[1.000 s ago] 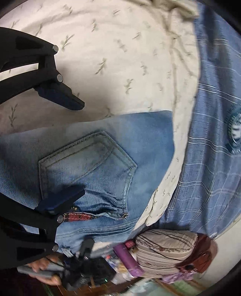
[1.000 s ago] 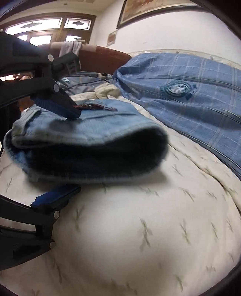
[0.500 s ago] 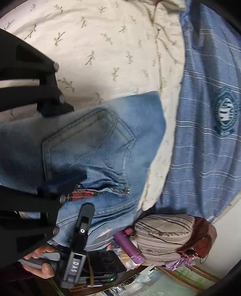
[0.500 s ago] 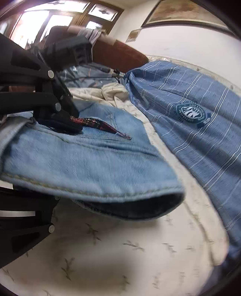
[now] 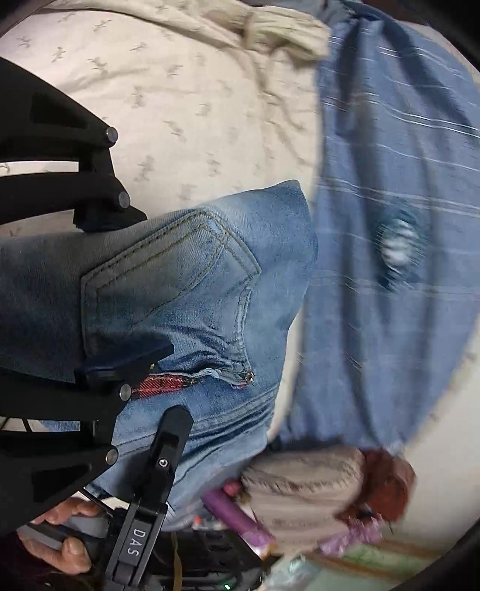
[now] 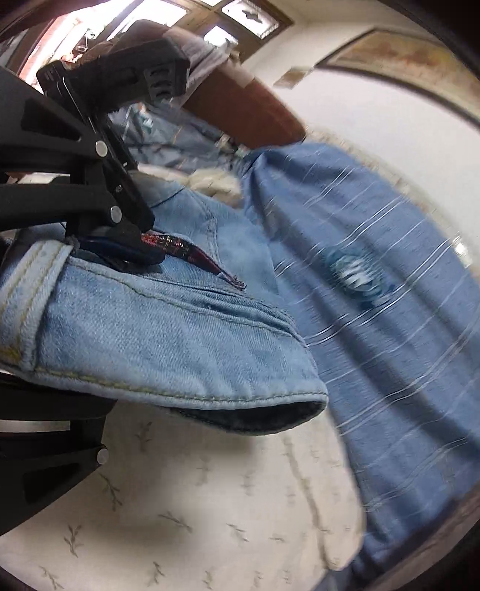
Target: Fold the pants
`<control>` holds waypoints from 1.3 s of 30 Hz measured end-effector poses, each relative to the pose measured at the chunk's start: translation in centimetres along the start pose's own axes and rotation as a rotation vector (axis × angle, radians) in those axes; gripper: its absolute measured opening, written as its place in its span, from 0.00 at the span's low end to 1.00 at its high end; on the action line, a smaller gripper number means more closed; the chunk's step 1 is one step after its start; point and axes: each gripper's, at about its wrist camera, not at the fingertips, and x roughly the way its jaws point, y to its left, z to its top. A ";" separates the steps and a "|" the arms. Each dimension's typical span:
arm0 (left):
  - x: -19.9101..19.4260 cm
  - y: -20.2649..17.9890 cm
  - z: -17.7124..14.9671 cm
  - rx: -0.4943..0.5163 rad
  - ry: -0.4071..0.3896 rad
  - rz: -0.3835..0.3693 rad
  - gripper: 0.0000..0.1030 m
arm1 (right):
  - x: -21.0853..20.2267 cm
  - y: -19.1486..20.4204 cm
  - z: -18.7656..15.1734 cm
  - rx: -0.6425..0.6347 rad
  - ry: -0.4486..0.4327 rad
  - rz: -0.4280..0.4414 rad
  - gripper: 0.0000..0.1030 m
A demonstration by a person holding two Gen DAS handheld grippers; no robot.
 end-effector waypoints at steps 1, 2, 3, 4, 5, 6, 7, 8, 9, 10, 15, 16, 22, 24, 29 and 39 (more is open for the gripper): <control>0.9 0.3 -0.1 -0.014 0.040 0.020 0.51 | 1.4 -0.3 -0.1 0.019 0.049 -0.022 0.44; 1.6 0.6 -0.3 -0.029 0.069 0.041 0.55 | 2.4 -1.0 -0.2 0.048 0.095 -0.053 0.49; 1.7 0.9 -0.5 -0.042 0.072 0.042 0.58 | 3.3 -2.0 -0.5 0.104 0.137 -0.088 0.58; 1.6 0.9 -0.4 -0.052 0.066 0.038 0.61 | 3.4 -2.9 -0.6 0.160 0.155 -0.082 0.61; 1.5 0.9 -0.3 -0.053 0.064 0.036 0.64 | 3.2 -3.6 -0.5 0.209 0.164 -0.056 0.62; 1.4 1.0 -0.3 -0.051 0.066 0.045 0.74 | 2.8 -3.9 -0.4 0.223 0.160 -0.048 0.62; 1.4 1.0 -0.3 -0.048 0.065 0.070 0.77 | 2.3 -4.1 -0.4 0.223 0.148 -0.057 0.63; 0.8 1.2 -0.6 -0.045 0.053 0.087 0.77 | 1.7 -4.1 -0.4 0.215 0.132 -0.068 0.64; 0.5 1.2 -0.7 -0.040 0.033 0.116 0.77 | 0.9 -4.1 -0.4 0.206 0.109 -0.074 0.64; 0.2 1.1 -0.8 -0.036 0.016 0.140 0.78 | 0.2 -4.1 -0.4 0.198 0.092 -0.073 0.64; -2.7 0.5 -1.2 0.003 -0.122 0.306 0.84 | -5.2 -3.2 -0.7 0.107 -0.115 -0.182 0.64; -3.5 0.1 -1.4 0.017 -0.149 0.351 0.87 | -6.2 -2.7 -0.6 0.091 -0.164 -0.199 0.64; -8.8 -2.6 -3.9 0.134 -0.254 0.578 0.93 | -10.9 2.7 -2.7 -0.086 -0.425 -0.294 0.71; -11.3 -3.4 -5.4 0.159 -0.301 0.626 0.98 | -11.4 4.6 -3.8 -0.131 -0.436 -0.300 0.71; -16.2 -5.1 -7.3 0.206 -0.354 0.608 0.98 | -11.5 8.3 -6.4 -0.211 -0.393 -0.309 0.71; -22.1 -5.1 -7.3 0.107 -0.391 0.552 0.98 | -14.7 13.0 -9.1 -0.316 -0.427 -0.315 0.72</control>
